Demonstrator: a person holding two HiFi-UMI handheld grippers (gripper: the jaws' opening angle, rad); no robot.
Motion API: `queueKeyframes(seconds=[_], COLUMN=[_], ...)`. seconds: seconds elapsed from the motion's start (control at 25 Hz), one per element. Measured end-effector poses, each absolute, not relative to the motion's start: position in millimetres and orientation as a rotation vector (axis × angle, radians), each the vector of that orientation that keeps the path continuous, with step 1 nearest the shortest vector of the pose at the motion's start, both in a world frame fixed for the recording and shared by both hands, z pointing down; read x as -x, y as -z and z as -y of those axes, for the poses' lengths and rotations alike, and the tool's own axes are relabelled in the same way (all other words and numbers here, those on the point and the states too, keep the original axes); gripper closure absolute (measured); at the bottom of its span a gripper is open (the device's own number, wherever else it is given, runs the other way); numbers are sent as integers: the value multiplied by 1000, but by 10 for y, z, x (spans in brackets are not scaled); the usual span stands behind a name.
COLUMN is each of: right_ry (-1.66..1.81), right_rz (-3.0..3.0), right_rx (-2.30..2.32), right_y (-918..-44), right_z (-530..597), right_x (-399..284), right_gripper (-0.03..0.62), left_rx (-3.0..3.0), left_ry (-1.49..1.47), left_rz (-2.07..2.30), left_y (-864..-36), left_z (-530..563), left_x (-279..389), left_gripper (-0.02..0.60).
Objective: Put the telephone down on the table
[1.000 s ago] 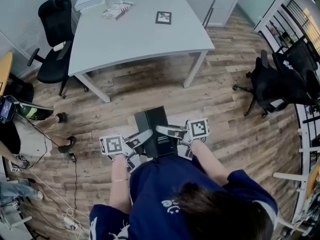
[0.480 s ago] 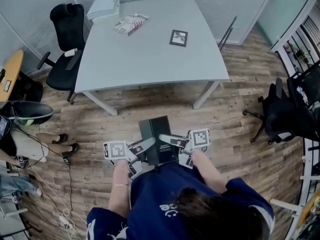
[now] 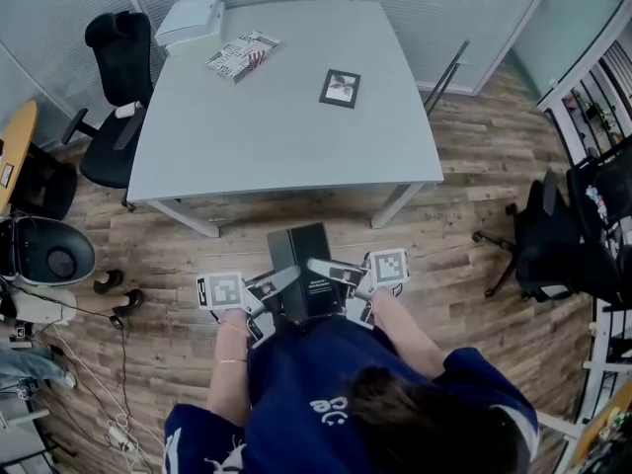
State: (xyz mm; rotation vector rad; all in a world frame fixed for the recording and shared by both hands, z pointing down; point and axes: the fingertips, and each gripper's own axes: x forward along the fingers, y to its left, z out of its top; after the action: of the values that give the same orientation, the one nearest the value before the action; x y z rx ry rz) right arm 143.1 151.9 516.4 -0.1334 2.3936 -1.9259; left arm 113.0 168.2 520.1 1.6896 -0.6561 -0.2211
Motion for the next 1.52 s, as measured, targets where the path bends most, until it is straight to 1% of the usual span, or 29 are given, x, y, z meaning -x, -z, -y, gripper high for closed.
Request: queueKeyframes(seconds=[0.2, 0.52, 0.76, 1.08, 1.52], right_ry=[1962, 1997, 1946, 1903, 1869], right_rz=[-2340, -2268, -2243, -2209, -2154], right_rx=[161, 229, 312, 410, 500], right_y=[-5189, -5156, -5001, -4903, -4915], right_z=[-1312, -835, -126, 688, 1328], right_x=[-1450, -1224, -898, -319, 375], right_gripper=[424, 424, 422, 424, 422], left_rx=[-1664, -1684, -1710, -1732, -1737], left_ry=[194, 169, 130, 70, 25], left_rz=[628, 607, 552, 494, 428], left_y=[-5220, -5144, -5024, -4896, -4928], left_z=[-1463, -954, -239, 606, 1267], left_x=[-1147, -906, -588, 20, 712], left_gripper=[399, 399, 399, 399, 399])
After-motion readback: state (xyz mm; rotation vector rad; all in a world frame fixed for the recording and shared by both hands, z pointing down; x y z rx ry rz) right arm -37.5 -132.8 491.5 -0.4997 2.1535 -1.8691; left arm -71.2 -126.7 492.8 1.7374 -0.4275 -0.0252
